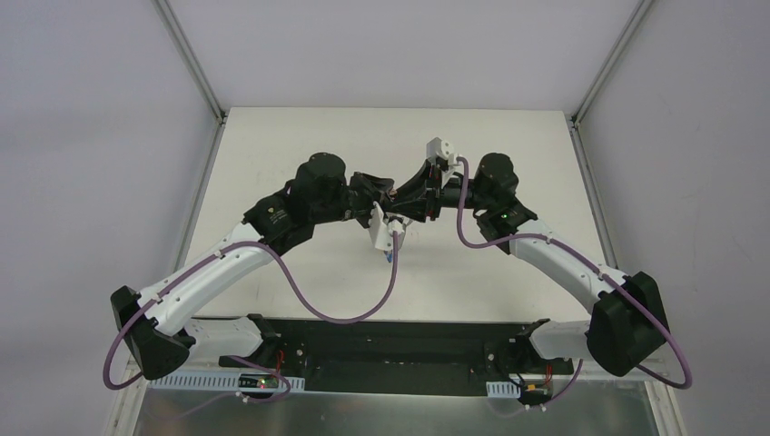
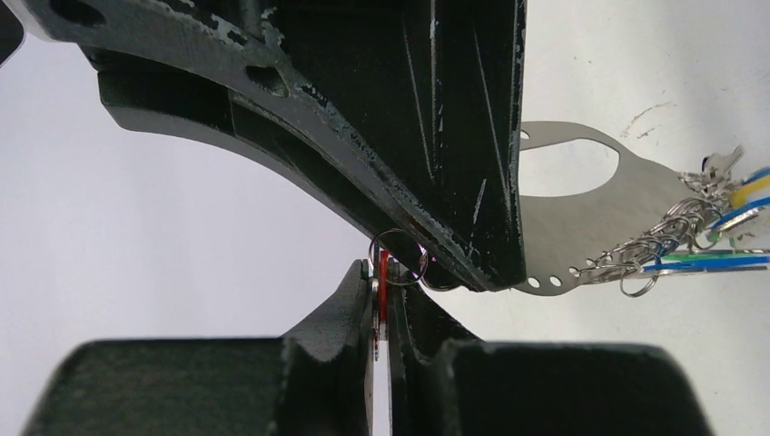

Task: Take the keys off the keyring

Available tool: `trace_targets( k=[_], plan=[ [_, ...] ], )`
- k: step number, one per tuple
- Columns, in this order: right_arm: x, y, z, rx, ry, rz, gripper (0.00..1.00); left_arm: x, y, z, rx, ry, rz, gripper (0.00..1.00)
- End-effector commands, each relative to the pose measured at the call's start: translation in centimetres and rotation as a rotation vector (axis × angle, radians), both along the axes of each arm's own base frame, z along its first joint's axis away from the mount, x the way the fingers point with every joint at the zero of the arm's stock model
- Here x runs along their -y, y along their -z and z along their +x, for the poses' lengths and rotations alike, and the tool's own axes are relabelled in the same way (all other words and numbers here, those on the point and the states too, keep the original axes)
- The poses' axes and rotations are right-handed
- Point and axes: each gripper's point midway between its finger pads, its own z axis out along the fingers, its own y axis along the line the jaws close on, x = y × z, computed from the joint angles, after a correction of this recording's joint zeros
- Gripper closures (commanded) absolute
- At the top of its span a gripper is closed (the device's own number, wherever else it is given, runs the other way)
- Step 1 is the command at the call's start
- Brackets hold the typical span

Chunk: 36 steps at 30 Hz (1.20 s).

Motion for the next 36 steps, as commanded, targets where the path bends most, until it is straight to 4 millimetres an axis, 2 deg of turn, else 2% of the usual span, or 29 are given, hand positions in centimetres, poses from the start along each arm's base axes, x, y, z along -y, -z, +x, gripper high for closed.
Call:
trace_targets(
  k=[1,3,5,7,10,17,18,20,21,22,24,28,30,36],
  plan=[
    [-0.4,-1.9,0.1,0.058,-0.005,0.047,0.66,0.8,-3.5,-1.2,0.063,0.061,-0.115,1.0],
    [-0.4,-1.7,0.0,0.052,-0.011,0.043,0.67,0.8,-3.5,-1.2,0.063,0.063,-0.12,1.0],
    [-0.4,-1.5,-0.1,0.041,-0.01,0.042,0.72,0.8,-3.5,-1.1,0.07,0.056,-0.123,1.0],
    [-0.3,-1.5,-0.2,0.02,-0.008,0.04,0.86,0.6,-3.5,-0.8,0.078,0.042,-0.122,1.0],
    [-0.2,-1.5,-0.2,-0.036,0.003,0.041,1.0,0.5,-3.2,-0.6,0.084,0.032,-0.114,1.0],
    [-0.2,-1.6,-0.5,-0.349,0.102,0.047,1.0,-0.1,-2.3,0.6,0.11,-0.035,-0.105,1.0],
    [-0.2,-1.7,-0.7,-0.405,0.116,0.052,0.9,0.0,-2.0,0.7,0.109,-0.036,-0.105,1.0],
    [-0.3,-1.8,-1.7,-0.474,0.104,0.045,0.6,0.0,-1.5,0.7,0.109,-0.038,-0.109,1.0],
    [-0.2,-1.8,-2.4,-0.476,0.09,0.038,0.49,0.1,-1.2,0.7,0.105,-0.037,-0.111,1.0],
    [0.2,-1.9,-2.9,-0.452,0.081,0.036,0.42,0.1,-1.1,0.6,0.101,-0.034,-0.118,1.0],
    [1.1,-1.7,-3.2,-0.341,0.117,0.037,0.35,0.2,-1.1,0.4,0.092,-0.025,-0.133,1.0],
    [2.9,-0.1,-2.2,-0.232,0.212,-0.022,0.33,0.3,-1.4,-0.1,0.087,-0.005,-0.15,1.0],
    [3.5,-0.3,-1.6,-0.217,0.233,-0.018,0.35,0.4,-1.4,-0.4,0.086,0.007,-0.153,1.0],
    [5.1,-0.8,2.0,-0.199,0.376,-0.002,0.48,0.5,-1.3,-1.1,0.072,0.037,-0.163,1.0]
  ],
)
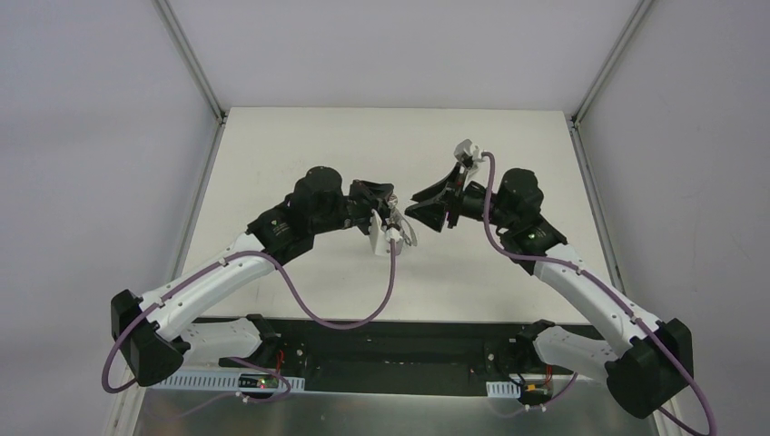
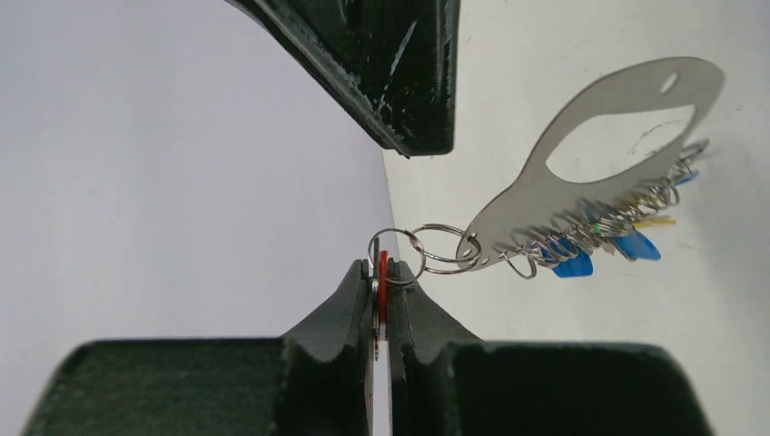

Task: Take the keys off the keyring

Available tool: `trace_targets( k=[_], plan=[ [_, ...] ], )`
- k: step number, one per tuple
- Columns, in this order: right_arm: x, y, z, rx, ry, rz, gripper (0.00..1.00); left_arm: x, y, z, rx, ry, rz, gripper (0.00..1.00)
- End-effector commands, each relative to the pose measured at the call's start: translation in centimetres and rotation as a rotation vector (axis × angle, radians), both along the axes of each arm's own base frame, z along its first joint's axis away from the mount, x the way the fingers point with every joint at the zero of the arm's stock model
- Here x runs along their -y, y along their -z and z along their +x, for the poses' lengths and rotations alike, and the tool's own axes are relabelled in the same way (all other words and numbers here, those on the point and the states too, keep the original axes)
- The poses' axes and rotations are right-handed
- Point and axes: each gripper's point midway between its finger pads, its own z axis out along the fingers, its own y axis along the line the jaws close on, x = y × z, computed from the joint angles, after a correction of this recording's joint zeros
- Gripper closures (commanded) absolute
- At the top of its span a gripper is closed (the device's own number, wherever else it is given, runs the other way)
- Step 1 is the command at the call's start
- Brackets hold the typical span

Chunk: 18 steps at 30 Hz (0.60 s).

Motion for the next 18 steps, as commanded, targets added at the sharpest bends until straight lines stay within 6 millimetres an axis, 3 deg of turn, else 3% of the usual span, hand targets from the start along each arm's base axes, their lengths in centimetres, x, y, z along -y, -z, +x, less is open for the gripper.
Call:
trace_targets(
  k=[1,3,8,13,18],
  plan=[
    [1.0,-0.9,3.1,0.085,0.119,-0.019,0.5,0.6,-3.1,-1.4,0.046,0.062,-0.108,1.0],
    [0.7,-0.5,3.5,0.122,0.101,-0.041,0.52,0.6,-3.2,-1.6,0.043,0.069,-0.114,1.0],
    [-0.9,-0.3,2.0,0.182,-0.069,-0.023,0.52,0.7,-3.1,-1.6,0.04,0.075,-0.118,1.0],
    [-1.9,0.5,1.2,0.203,-0.12,-0.031,0.52,0.7,-3.3,-1.9,0.039,0.082,-0.126,1.0],
    [-2.9,-0.2,0.1,0.225,-0.173,-0.001,0.52,0.7,-3.4,-1.8,0.041,0.08,-0.129,1.0]
  ],
)
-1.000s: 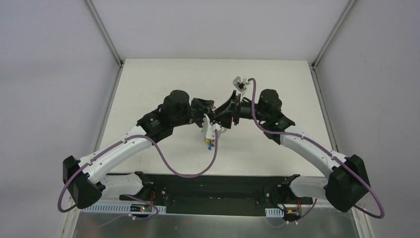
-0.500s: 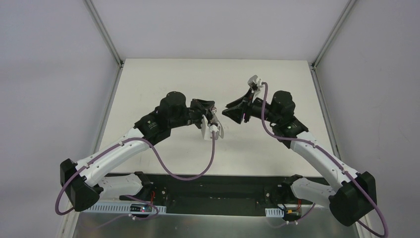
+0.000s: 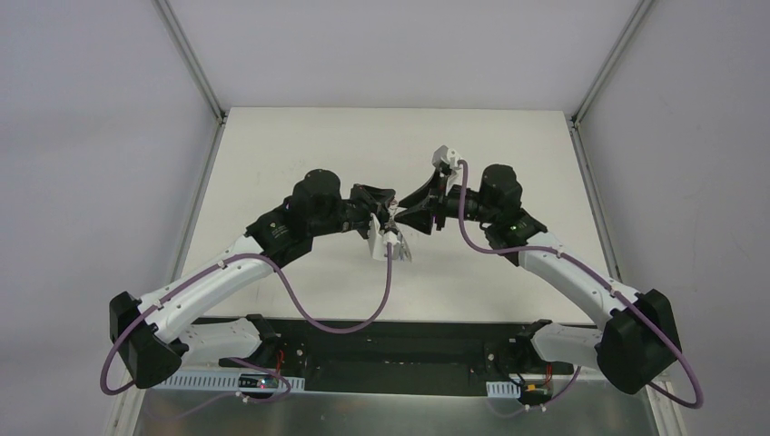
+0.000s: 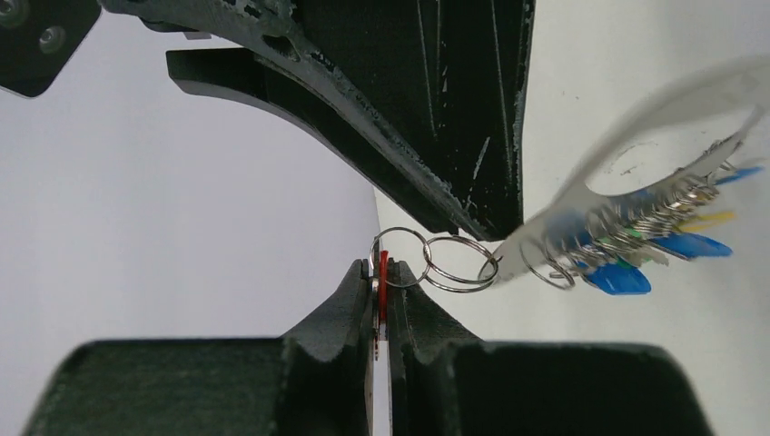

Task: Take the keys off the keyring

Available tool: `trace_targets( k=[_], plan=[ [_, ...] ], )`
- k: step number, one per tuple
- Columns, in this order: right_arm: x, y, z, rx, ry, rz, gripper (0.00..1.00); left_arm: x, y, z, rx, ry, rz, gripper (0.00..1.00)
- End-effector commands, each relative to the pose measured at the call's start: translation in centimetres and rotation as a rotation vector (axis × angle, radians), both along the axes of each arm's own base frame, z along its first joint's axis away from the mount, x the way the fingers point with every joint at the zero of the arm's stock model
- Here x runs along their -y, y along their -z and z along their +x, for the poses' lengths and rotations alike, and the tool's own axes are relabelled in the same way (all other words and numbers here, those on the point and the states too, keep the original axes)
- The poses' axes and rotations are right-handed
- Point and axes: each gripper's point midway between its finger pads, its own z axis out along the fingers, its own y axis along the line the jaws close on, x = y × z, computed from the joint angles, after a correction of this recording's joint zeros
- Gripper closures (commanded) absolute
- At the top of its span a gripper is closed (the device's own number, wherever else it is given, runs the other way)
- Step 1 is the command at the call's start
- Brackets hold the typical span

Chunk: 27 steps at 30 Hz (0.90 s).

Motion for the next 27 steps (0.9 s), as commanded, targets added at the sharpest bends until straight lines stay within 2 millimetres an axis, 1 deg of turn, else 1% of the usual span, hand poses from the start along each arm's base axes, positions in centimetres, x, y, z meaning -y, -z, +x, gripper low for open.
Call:
trace_targets(
  k=[1,6,16,25,27],
  plan=[
    [-1.2,-3.4,-1.0,0.132,-0.084,0.074,0.52,0.3,-3.8,-0.8,0.069,0.033,-0.104,1.0],
    [-1.5,-3.6,-0.8,0.14,-0.076,0.077,0.53,0.4,-4.2,-1.1,0.072,0.044,-0.114,1.0],
    [-1.8,-5.2,-1.0,0.165,-0.088,0.13,0.56,0.3,-4.3,-1.4,0.067,0.054,-0.121,1.0],
    [-2.4,-5.5,-1.4,0.169,-0.106,0.139,0.59,0.5,-4.5,-1.5,0.066,0.065,-0.129,1.0],
    [-2.6,-5.5,-1.5,0.167,-0.114,0.145,0.62,0.5,-4.6,-1.6,0.065,0.069,-0.13,1.0]
  ],
)
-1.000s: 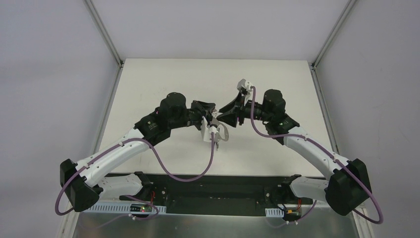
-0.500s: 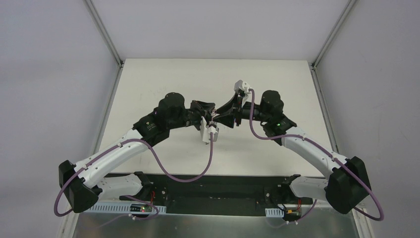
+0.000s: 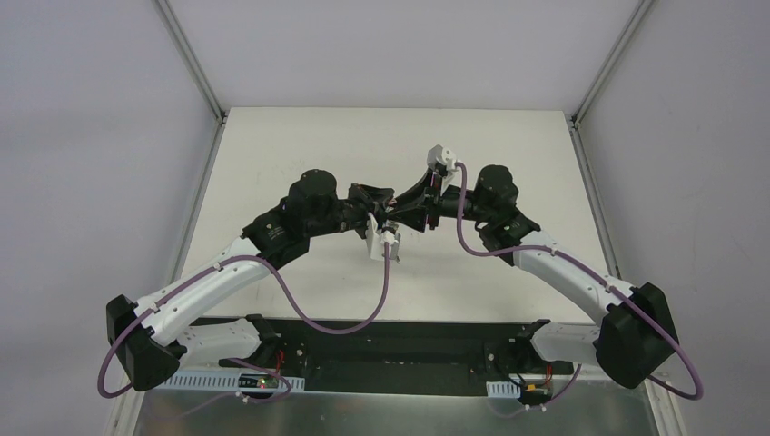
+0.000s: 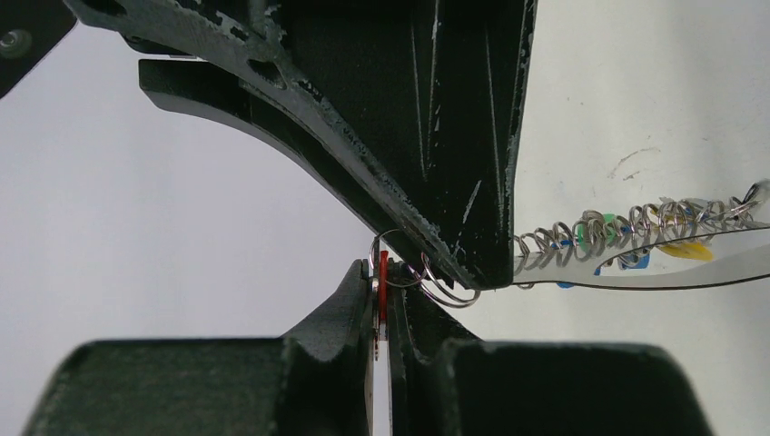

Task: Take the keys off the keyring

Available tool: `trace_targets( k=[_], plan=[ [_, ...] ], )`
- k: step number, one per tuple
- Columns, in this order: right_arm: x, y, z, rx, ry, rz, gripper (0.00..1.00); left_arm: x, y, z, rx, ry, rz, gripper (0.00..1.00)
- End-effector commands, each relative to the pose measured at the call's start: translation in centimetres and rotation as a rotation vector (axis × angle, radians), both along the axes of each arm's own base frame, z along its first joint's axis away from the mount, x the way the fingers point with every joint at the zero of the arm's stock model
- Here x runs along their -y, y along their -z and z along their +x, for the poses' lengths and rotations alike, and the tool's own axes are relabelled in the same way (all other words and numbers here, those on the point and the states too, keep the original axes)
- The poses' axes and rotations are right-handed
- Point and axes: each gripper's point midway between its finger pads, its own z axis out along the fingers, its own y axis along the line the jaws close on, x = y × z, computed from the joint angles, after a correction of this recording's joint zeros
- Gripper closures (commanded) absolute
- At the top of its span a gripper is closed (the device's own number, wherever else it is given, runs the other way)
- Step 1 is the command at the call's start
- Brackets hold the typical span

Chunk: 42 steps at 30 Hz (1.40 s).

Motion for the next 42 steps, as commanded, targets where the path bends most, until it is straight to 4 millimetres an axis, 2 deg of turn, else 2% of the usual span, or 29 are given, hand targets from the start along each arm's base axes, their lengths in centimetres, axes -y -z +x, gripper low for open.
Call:
trace_targets(
  k=[1,4,7,19,36,42],
  plan=[
    [-0.9,-3.7,-0.6,0.092,-0.049,0.087,0.67,0.7,-3.8,-1.2,0.066,0.065,-0.106,1.0],
    [-1.1,-3.8,-0.8,0.085,-0.067,0.096,0.79,0.7,-4.0,-1.1,0.069,0.059,-0.107,1.0],
    [-1.1,-3.7,-1.0,0.075,-0.075,0.095,1.0,0.5,-4.0,-0.9,0.075,0.047,-0.105,1.0],
    [0.3,-1.9,-1.5,-0.072,0.013,0.068,1.0,-0.3,-4.5,0.1,0.117,-0.023,-0.124,1.0],
    [2.9,-1.6,0.8,-0.192,0.192,0.086,1.0,-1.3,-4.6,0.6,0.131,-0.086,-0.179,1.0],
    [4.1,-2.3,1.8,-0.215,0.26,0.137,1.0,-1.4,-3.8,0.5,0.112,-0.082,-0.187,1.0]
  ],
)
